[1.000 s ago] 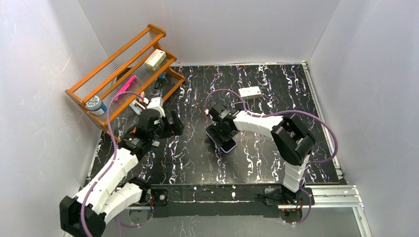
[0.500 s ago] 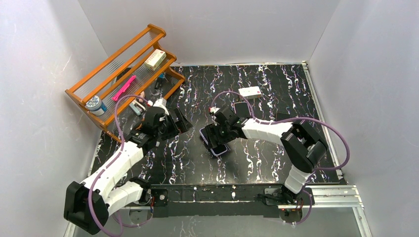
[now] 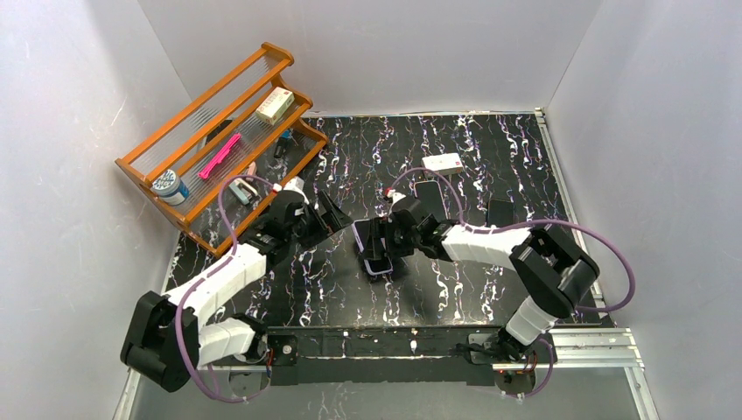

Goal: Take the phone out of the phone case
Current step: Pick up the phone at the center of the board, then remove the phone case from the phone.

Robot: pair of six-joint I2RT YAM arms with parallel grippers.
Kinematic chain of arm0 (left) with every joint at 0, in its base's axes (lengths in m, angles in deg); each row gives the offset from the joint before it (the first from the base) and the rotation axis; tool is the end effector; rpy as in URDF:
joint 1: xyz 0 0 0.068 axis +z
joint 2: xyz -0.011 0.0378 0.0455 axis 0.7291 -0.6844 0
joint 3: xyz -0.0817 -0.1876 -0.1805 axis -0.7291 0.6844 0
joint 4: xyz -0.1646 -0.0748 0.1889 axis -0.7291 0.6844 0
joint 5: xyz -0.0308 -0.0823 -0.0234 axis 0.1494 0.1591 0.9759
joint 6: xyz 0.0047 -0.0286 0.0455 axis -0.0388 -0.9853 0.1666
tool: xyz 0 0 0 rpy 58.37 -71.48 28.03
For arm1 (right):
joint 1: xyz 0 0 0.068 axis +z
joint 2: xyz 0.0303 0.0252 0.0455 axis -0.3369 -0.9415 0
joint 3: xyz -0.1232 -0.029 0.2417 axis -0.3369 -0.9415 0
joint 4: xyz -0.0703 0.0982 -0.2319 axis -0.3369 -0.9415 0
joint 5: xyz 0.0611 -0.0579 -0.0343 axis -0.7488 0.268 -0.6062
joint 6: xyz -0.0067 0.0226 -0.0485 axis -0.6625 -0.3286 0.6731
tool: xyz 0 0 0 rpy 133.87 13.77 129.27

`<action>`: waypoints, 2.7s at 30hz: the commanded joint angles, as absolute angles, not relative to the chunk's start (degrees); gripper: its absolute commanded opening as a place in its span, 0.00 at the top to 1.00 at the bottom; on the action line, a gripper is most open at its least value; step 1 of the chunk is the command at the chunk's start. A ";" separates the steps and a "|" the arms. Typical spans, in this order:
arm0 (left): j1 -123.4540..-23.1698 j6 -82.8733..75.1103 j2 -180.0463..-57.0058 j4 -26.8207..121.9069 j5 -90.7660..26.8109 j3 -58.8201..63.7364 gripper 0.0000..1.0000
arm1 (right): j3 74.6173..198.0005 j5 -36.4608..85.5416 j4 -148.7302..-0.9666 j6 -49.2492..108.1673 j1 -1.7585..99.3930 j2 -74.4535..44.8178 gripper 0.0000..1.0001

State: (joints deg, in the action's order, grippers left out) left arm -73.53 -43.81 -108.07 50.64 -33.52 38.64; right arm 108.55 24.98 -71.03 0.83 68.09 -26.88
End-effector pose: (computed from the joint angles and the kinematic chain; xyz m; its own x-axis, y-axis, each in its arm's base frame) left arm 0.2182 -0.1145 0.2319 -0.6980 -0.5189 -0.4935 -0.0148 0.6995 -0.7145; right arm 0.2163 0.2504 0.1721 -0.8284 -0.0663 -0.5562 -0.3968 0.7703 0.4991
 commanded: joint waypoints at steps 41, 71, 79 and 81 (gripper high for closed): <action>-80.89 -56.97 -112.12 24.86 -43.99 39.27 1.00 | 98.27 26.14 -49.83 -8.68 66.33 -4.76 0.01; -79.95 -74.39 -105.53 2.13 -45.72 46.76 1.00 | 88.27 19.10 -22.11 -21.56 64.59 -1.02 0.25; -79.95 -75.05 -104.09 1.07 -45.74 46.99 1.00 | 89.64 17.21 -14.89 -24.64 64.66 -6.21 0.33; -79.95 -75.24 -103.79 0.88 -45.90 47.23 1.00 | 90.41 16.70 -14.39 -24.90 64.64 -6.86 0.35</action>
State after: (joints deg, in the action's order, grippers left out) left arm -80.07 -74.06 -106.76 6.32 -44.18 47.30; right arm 86.94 18.27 -21.28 -23.69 64.75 -6.01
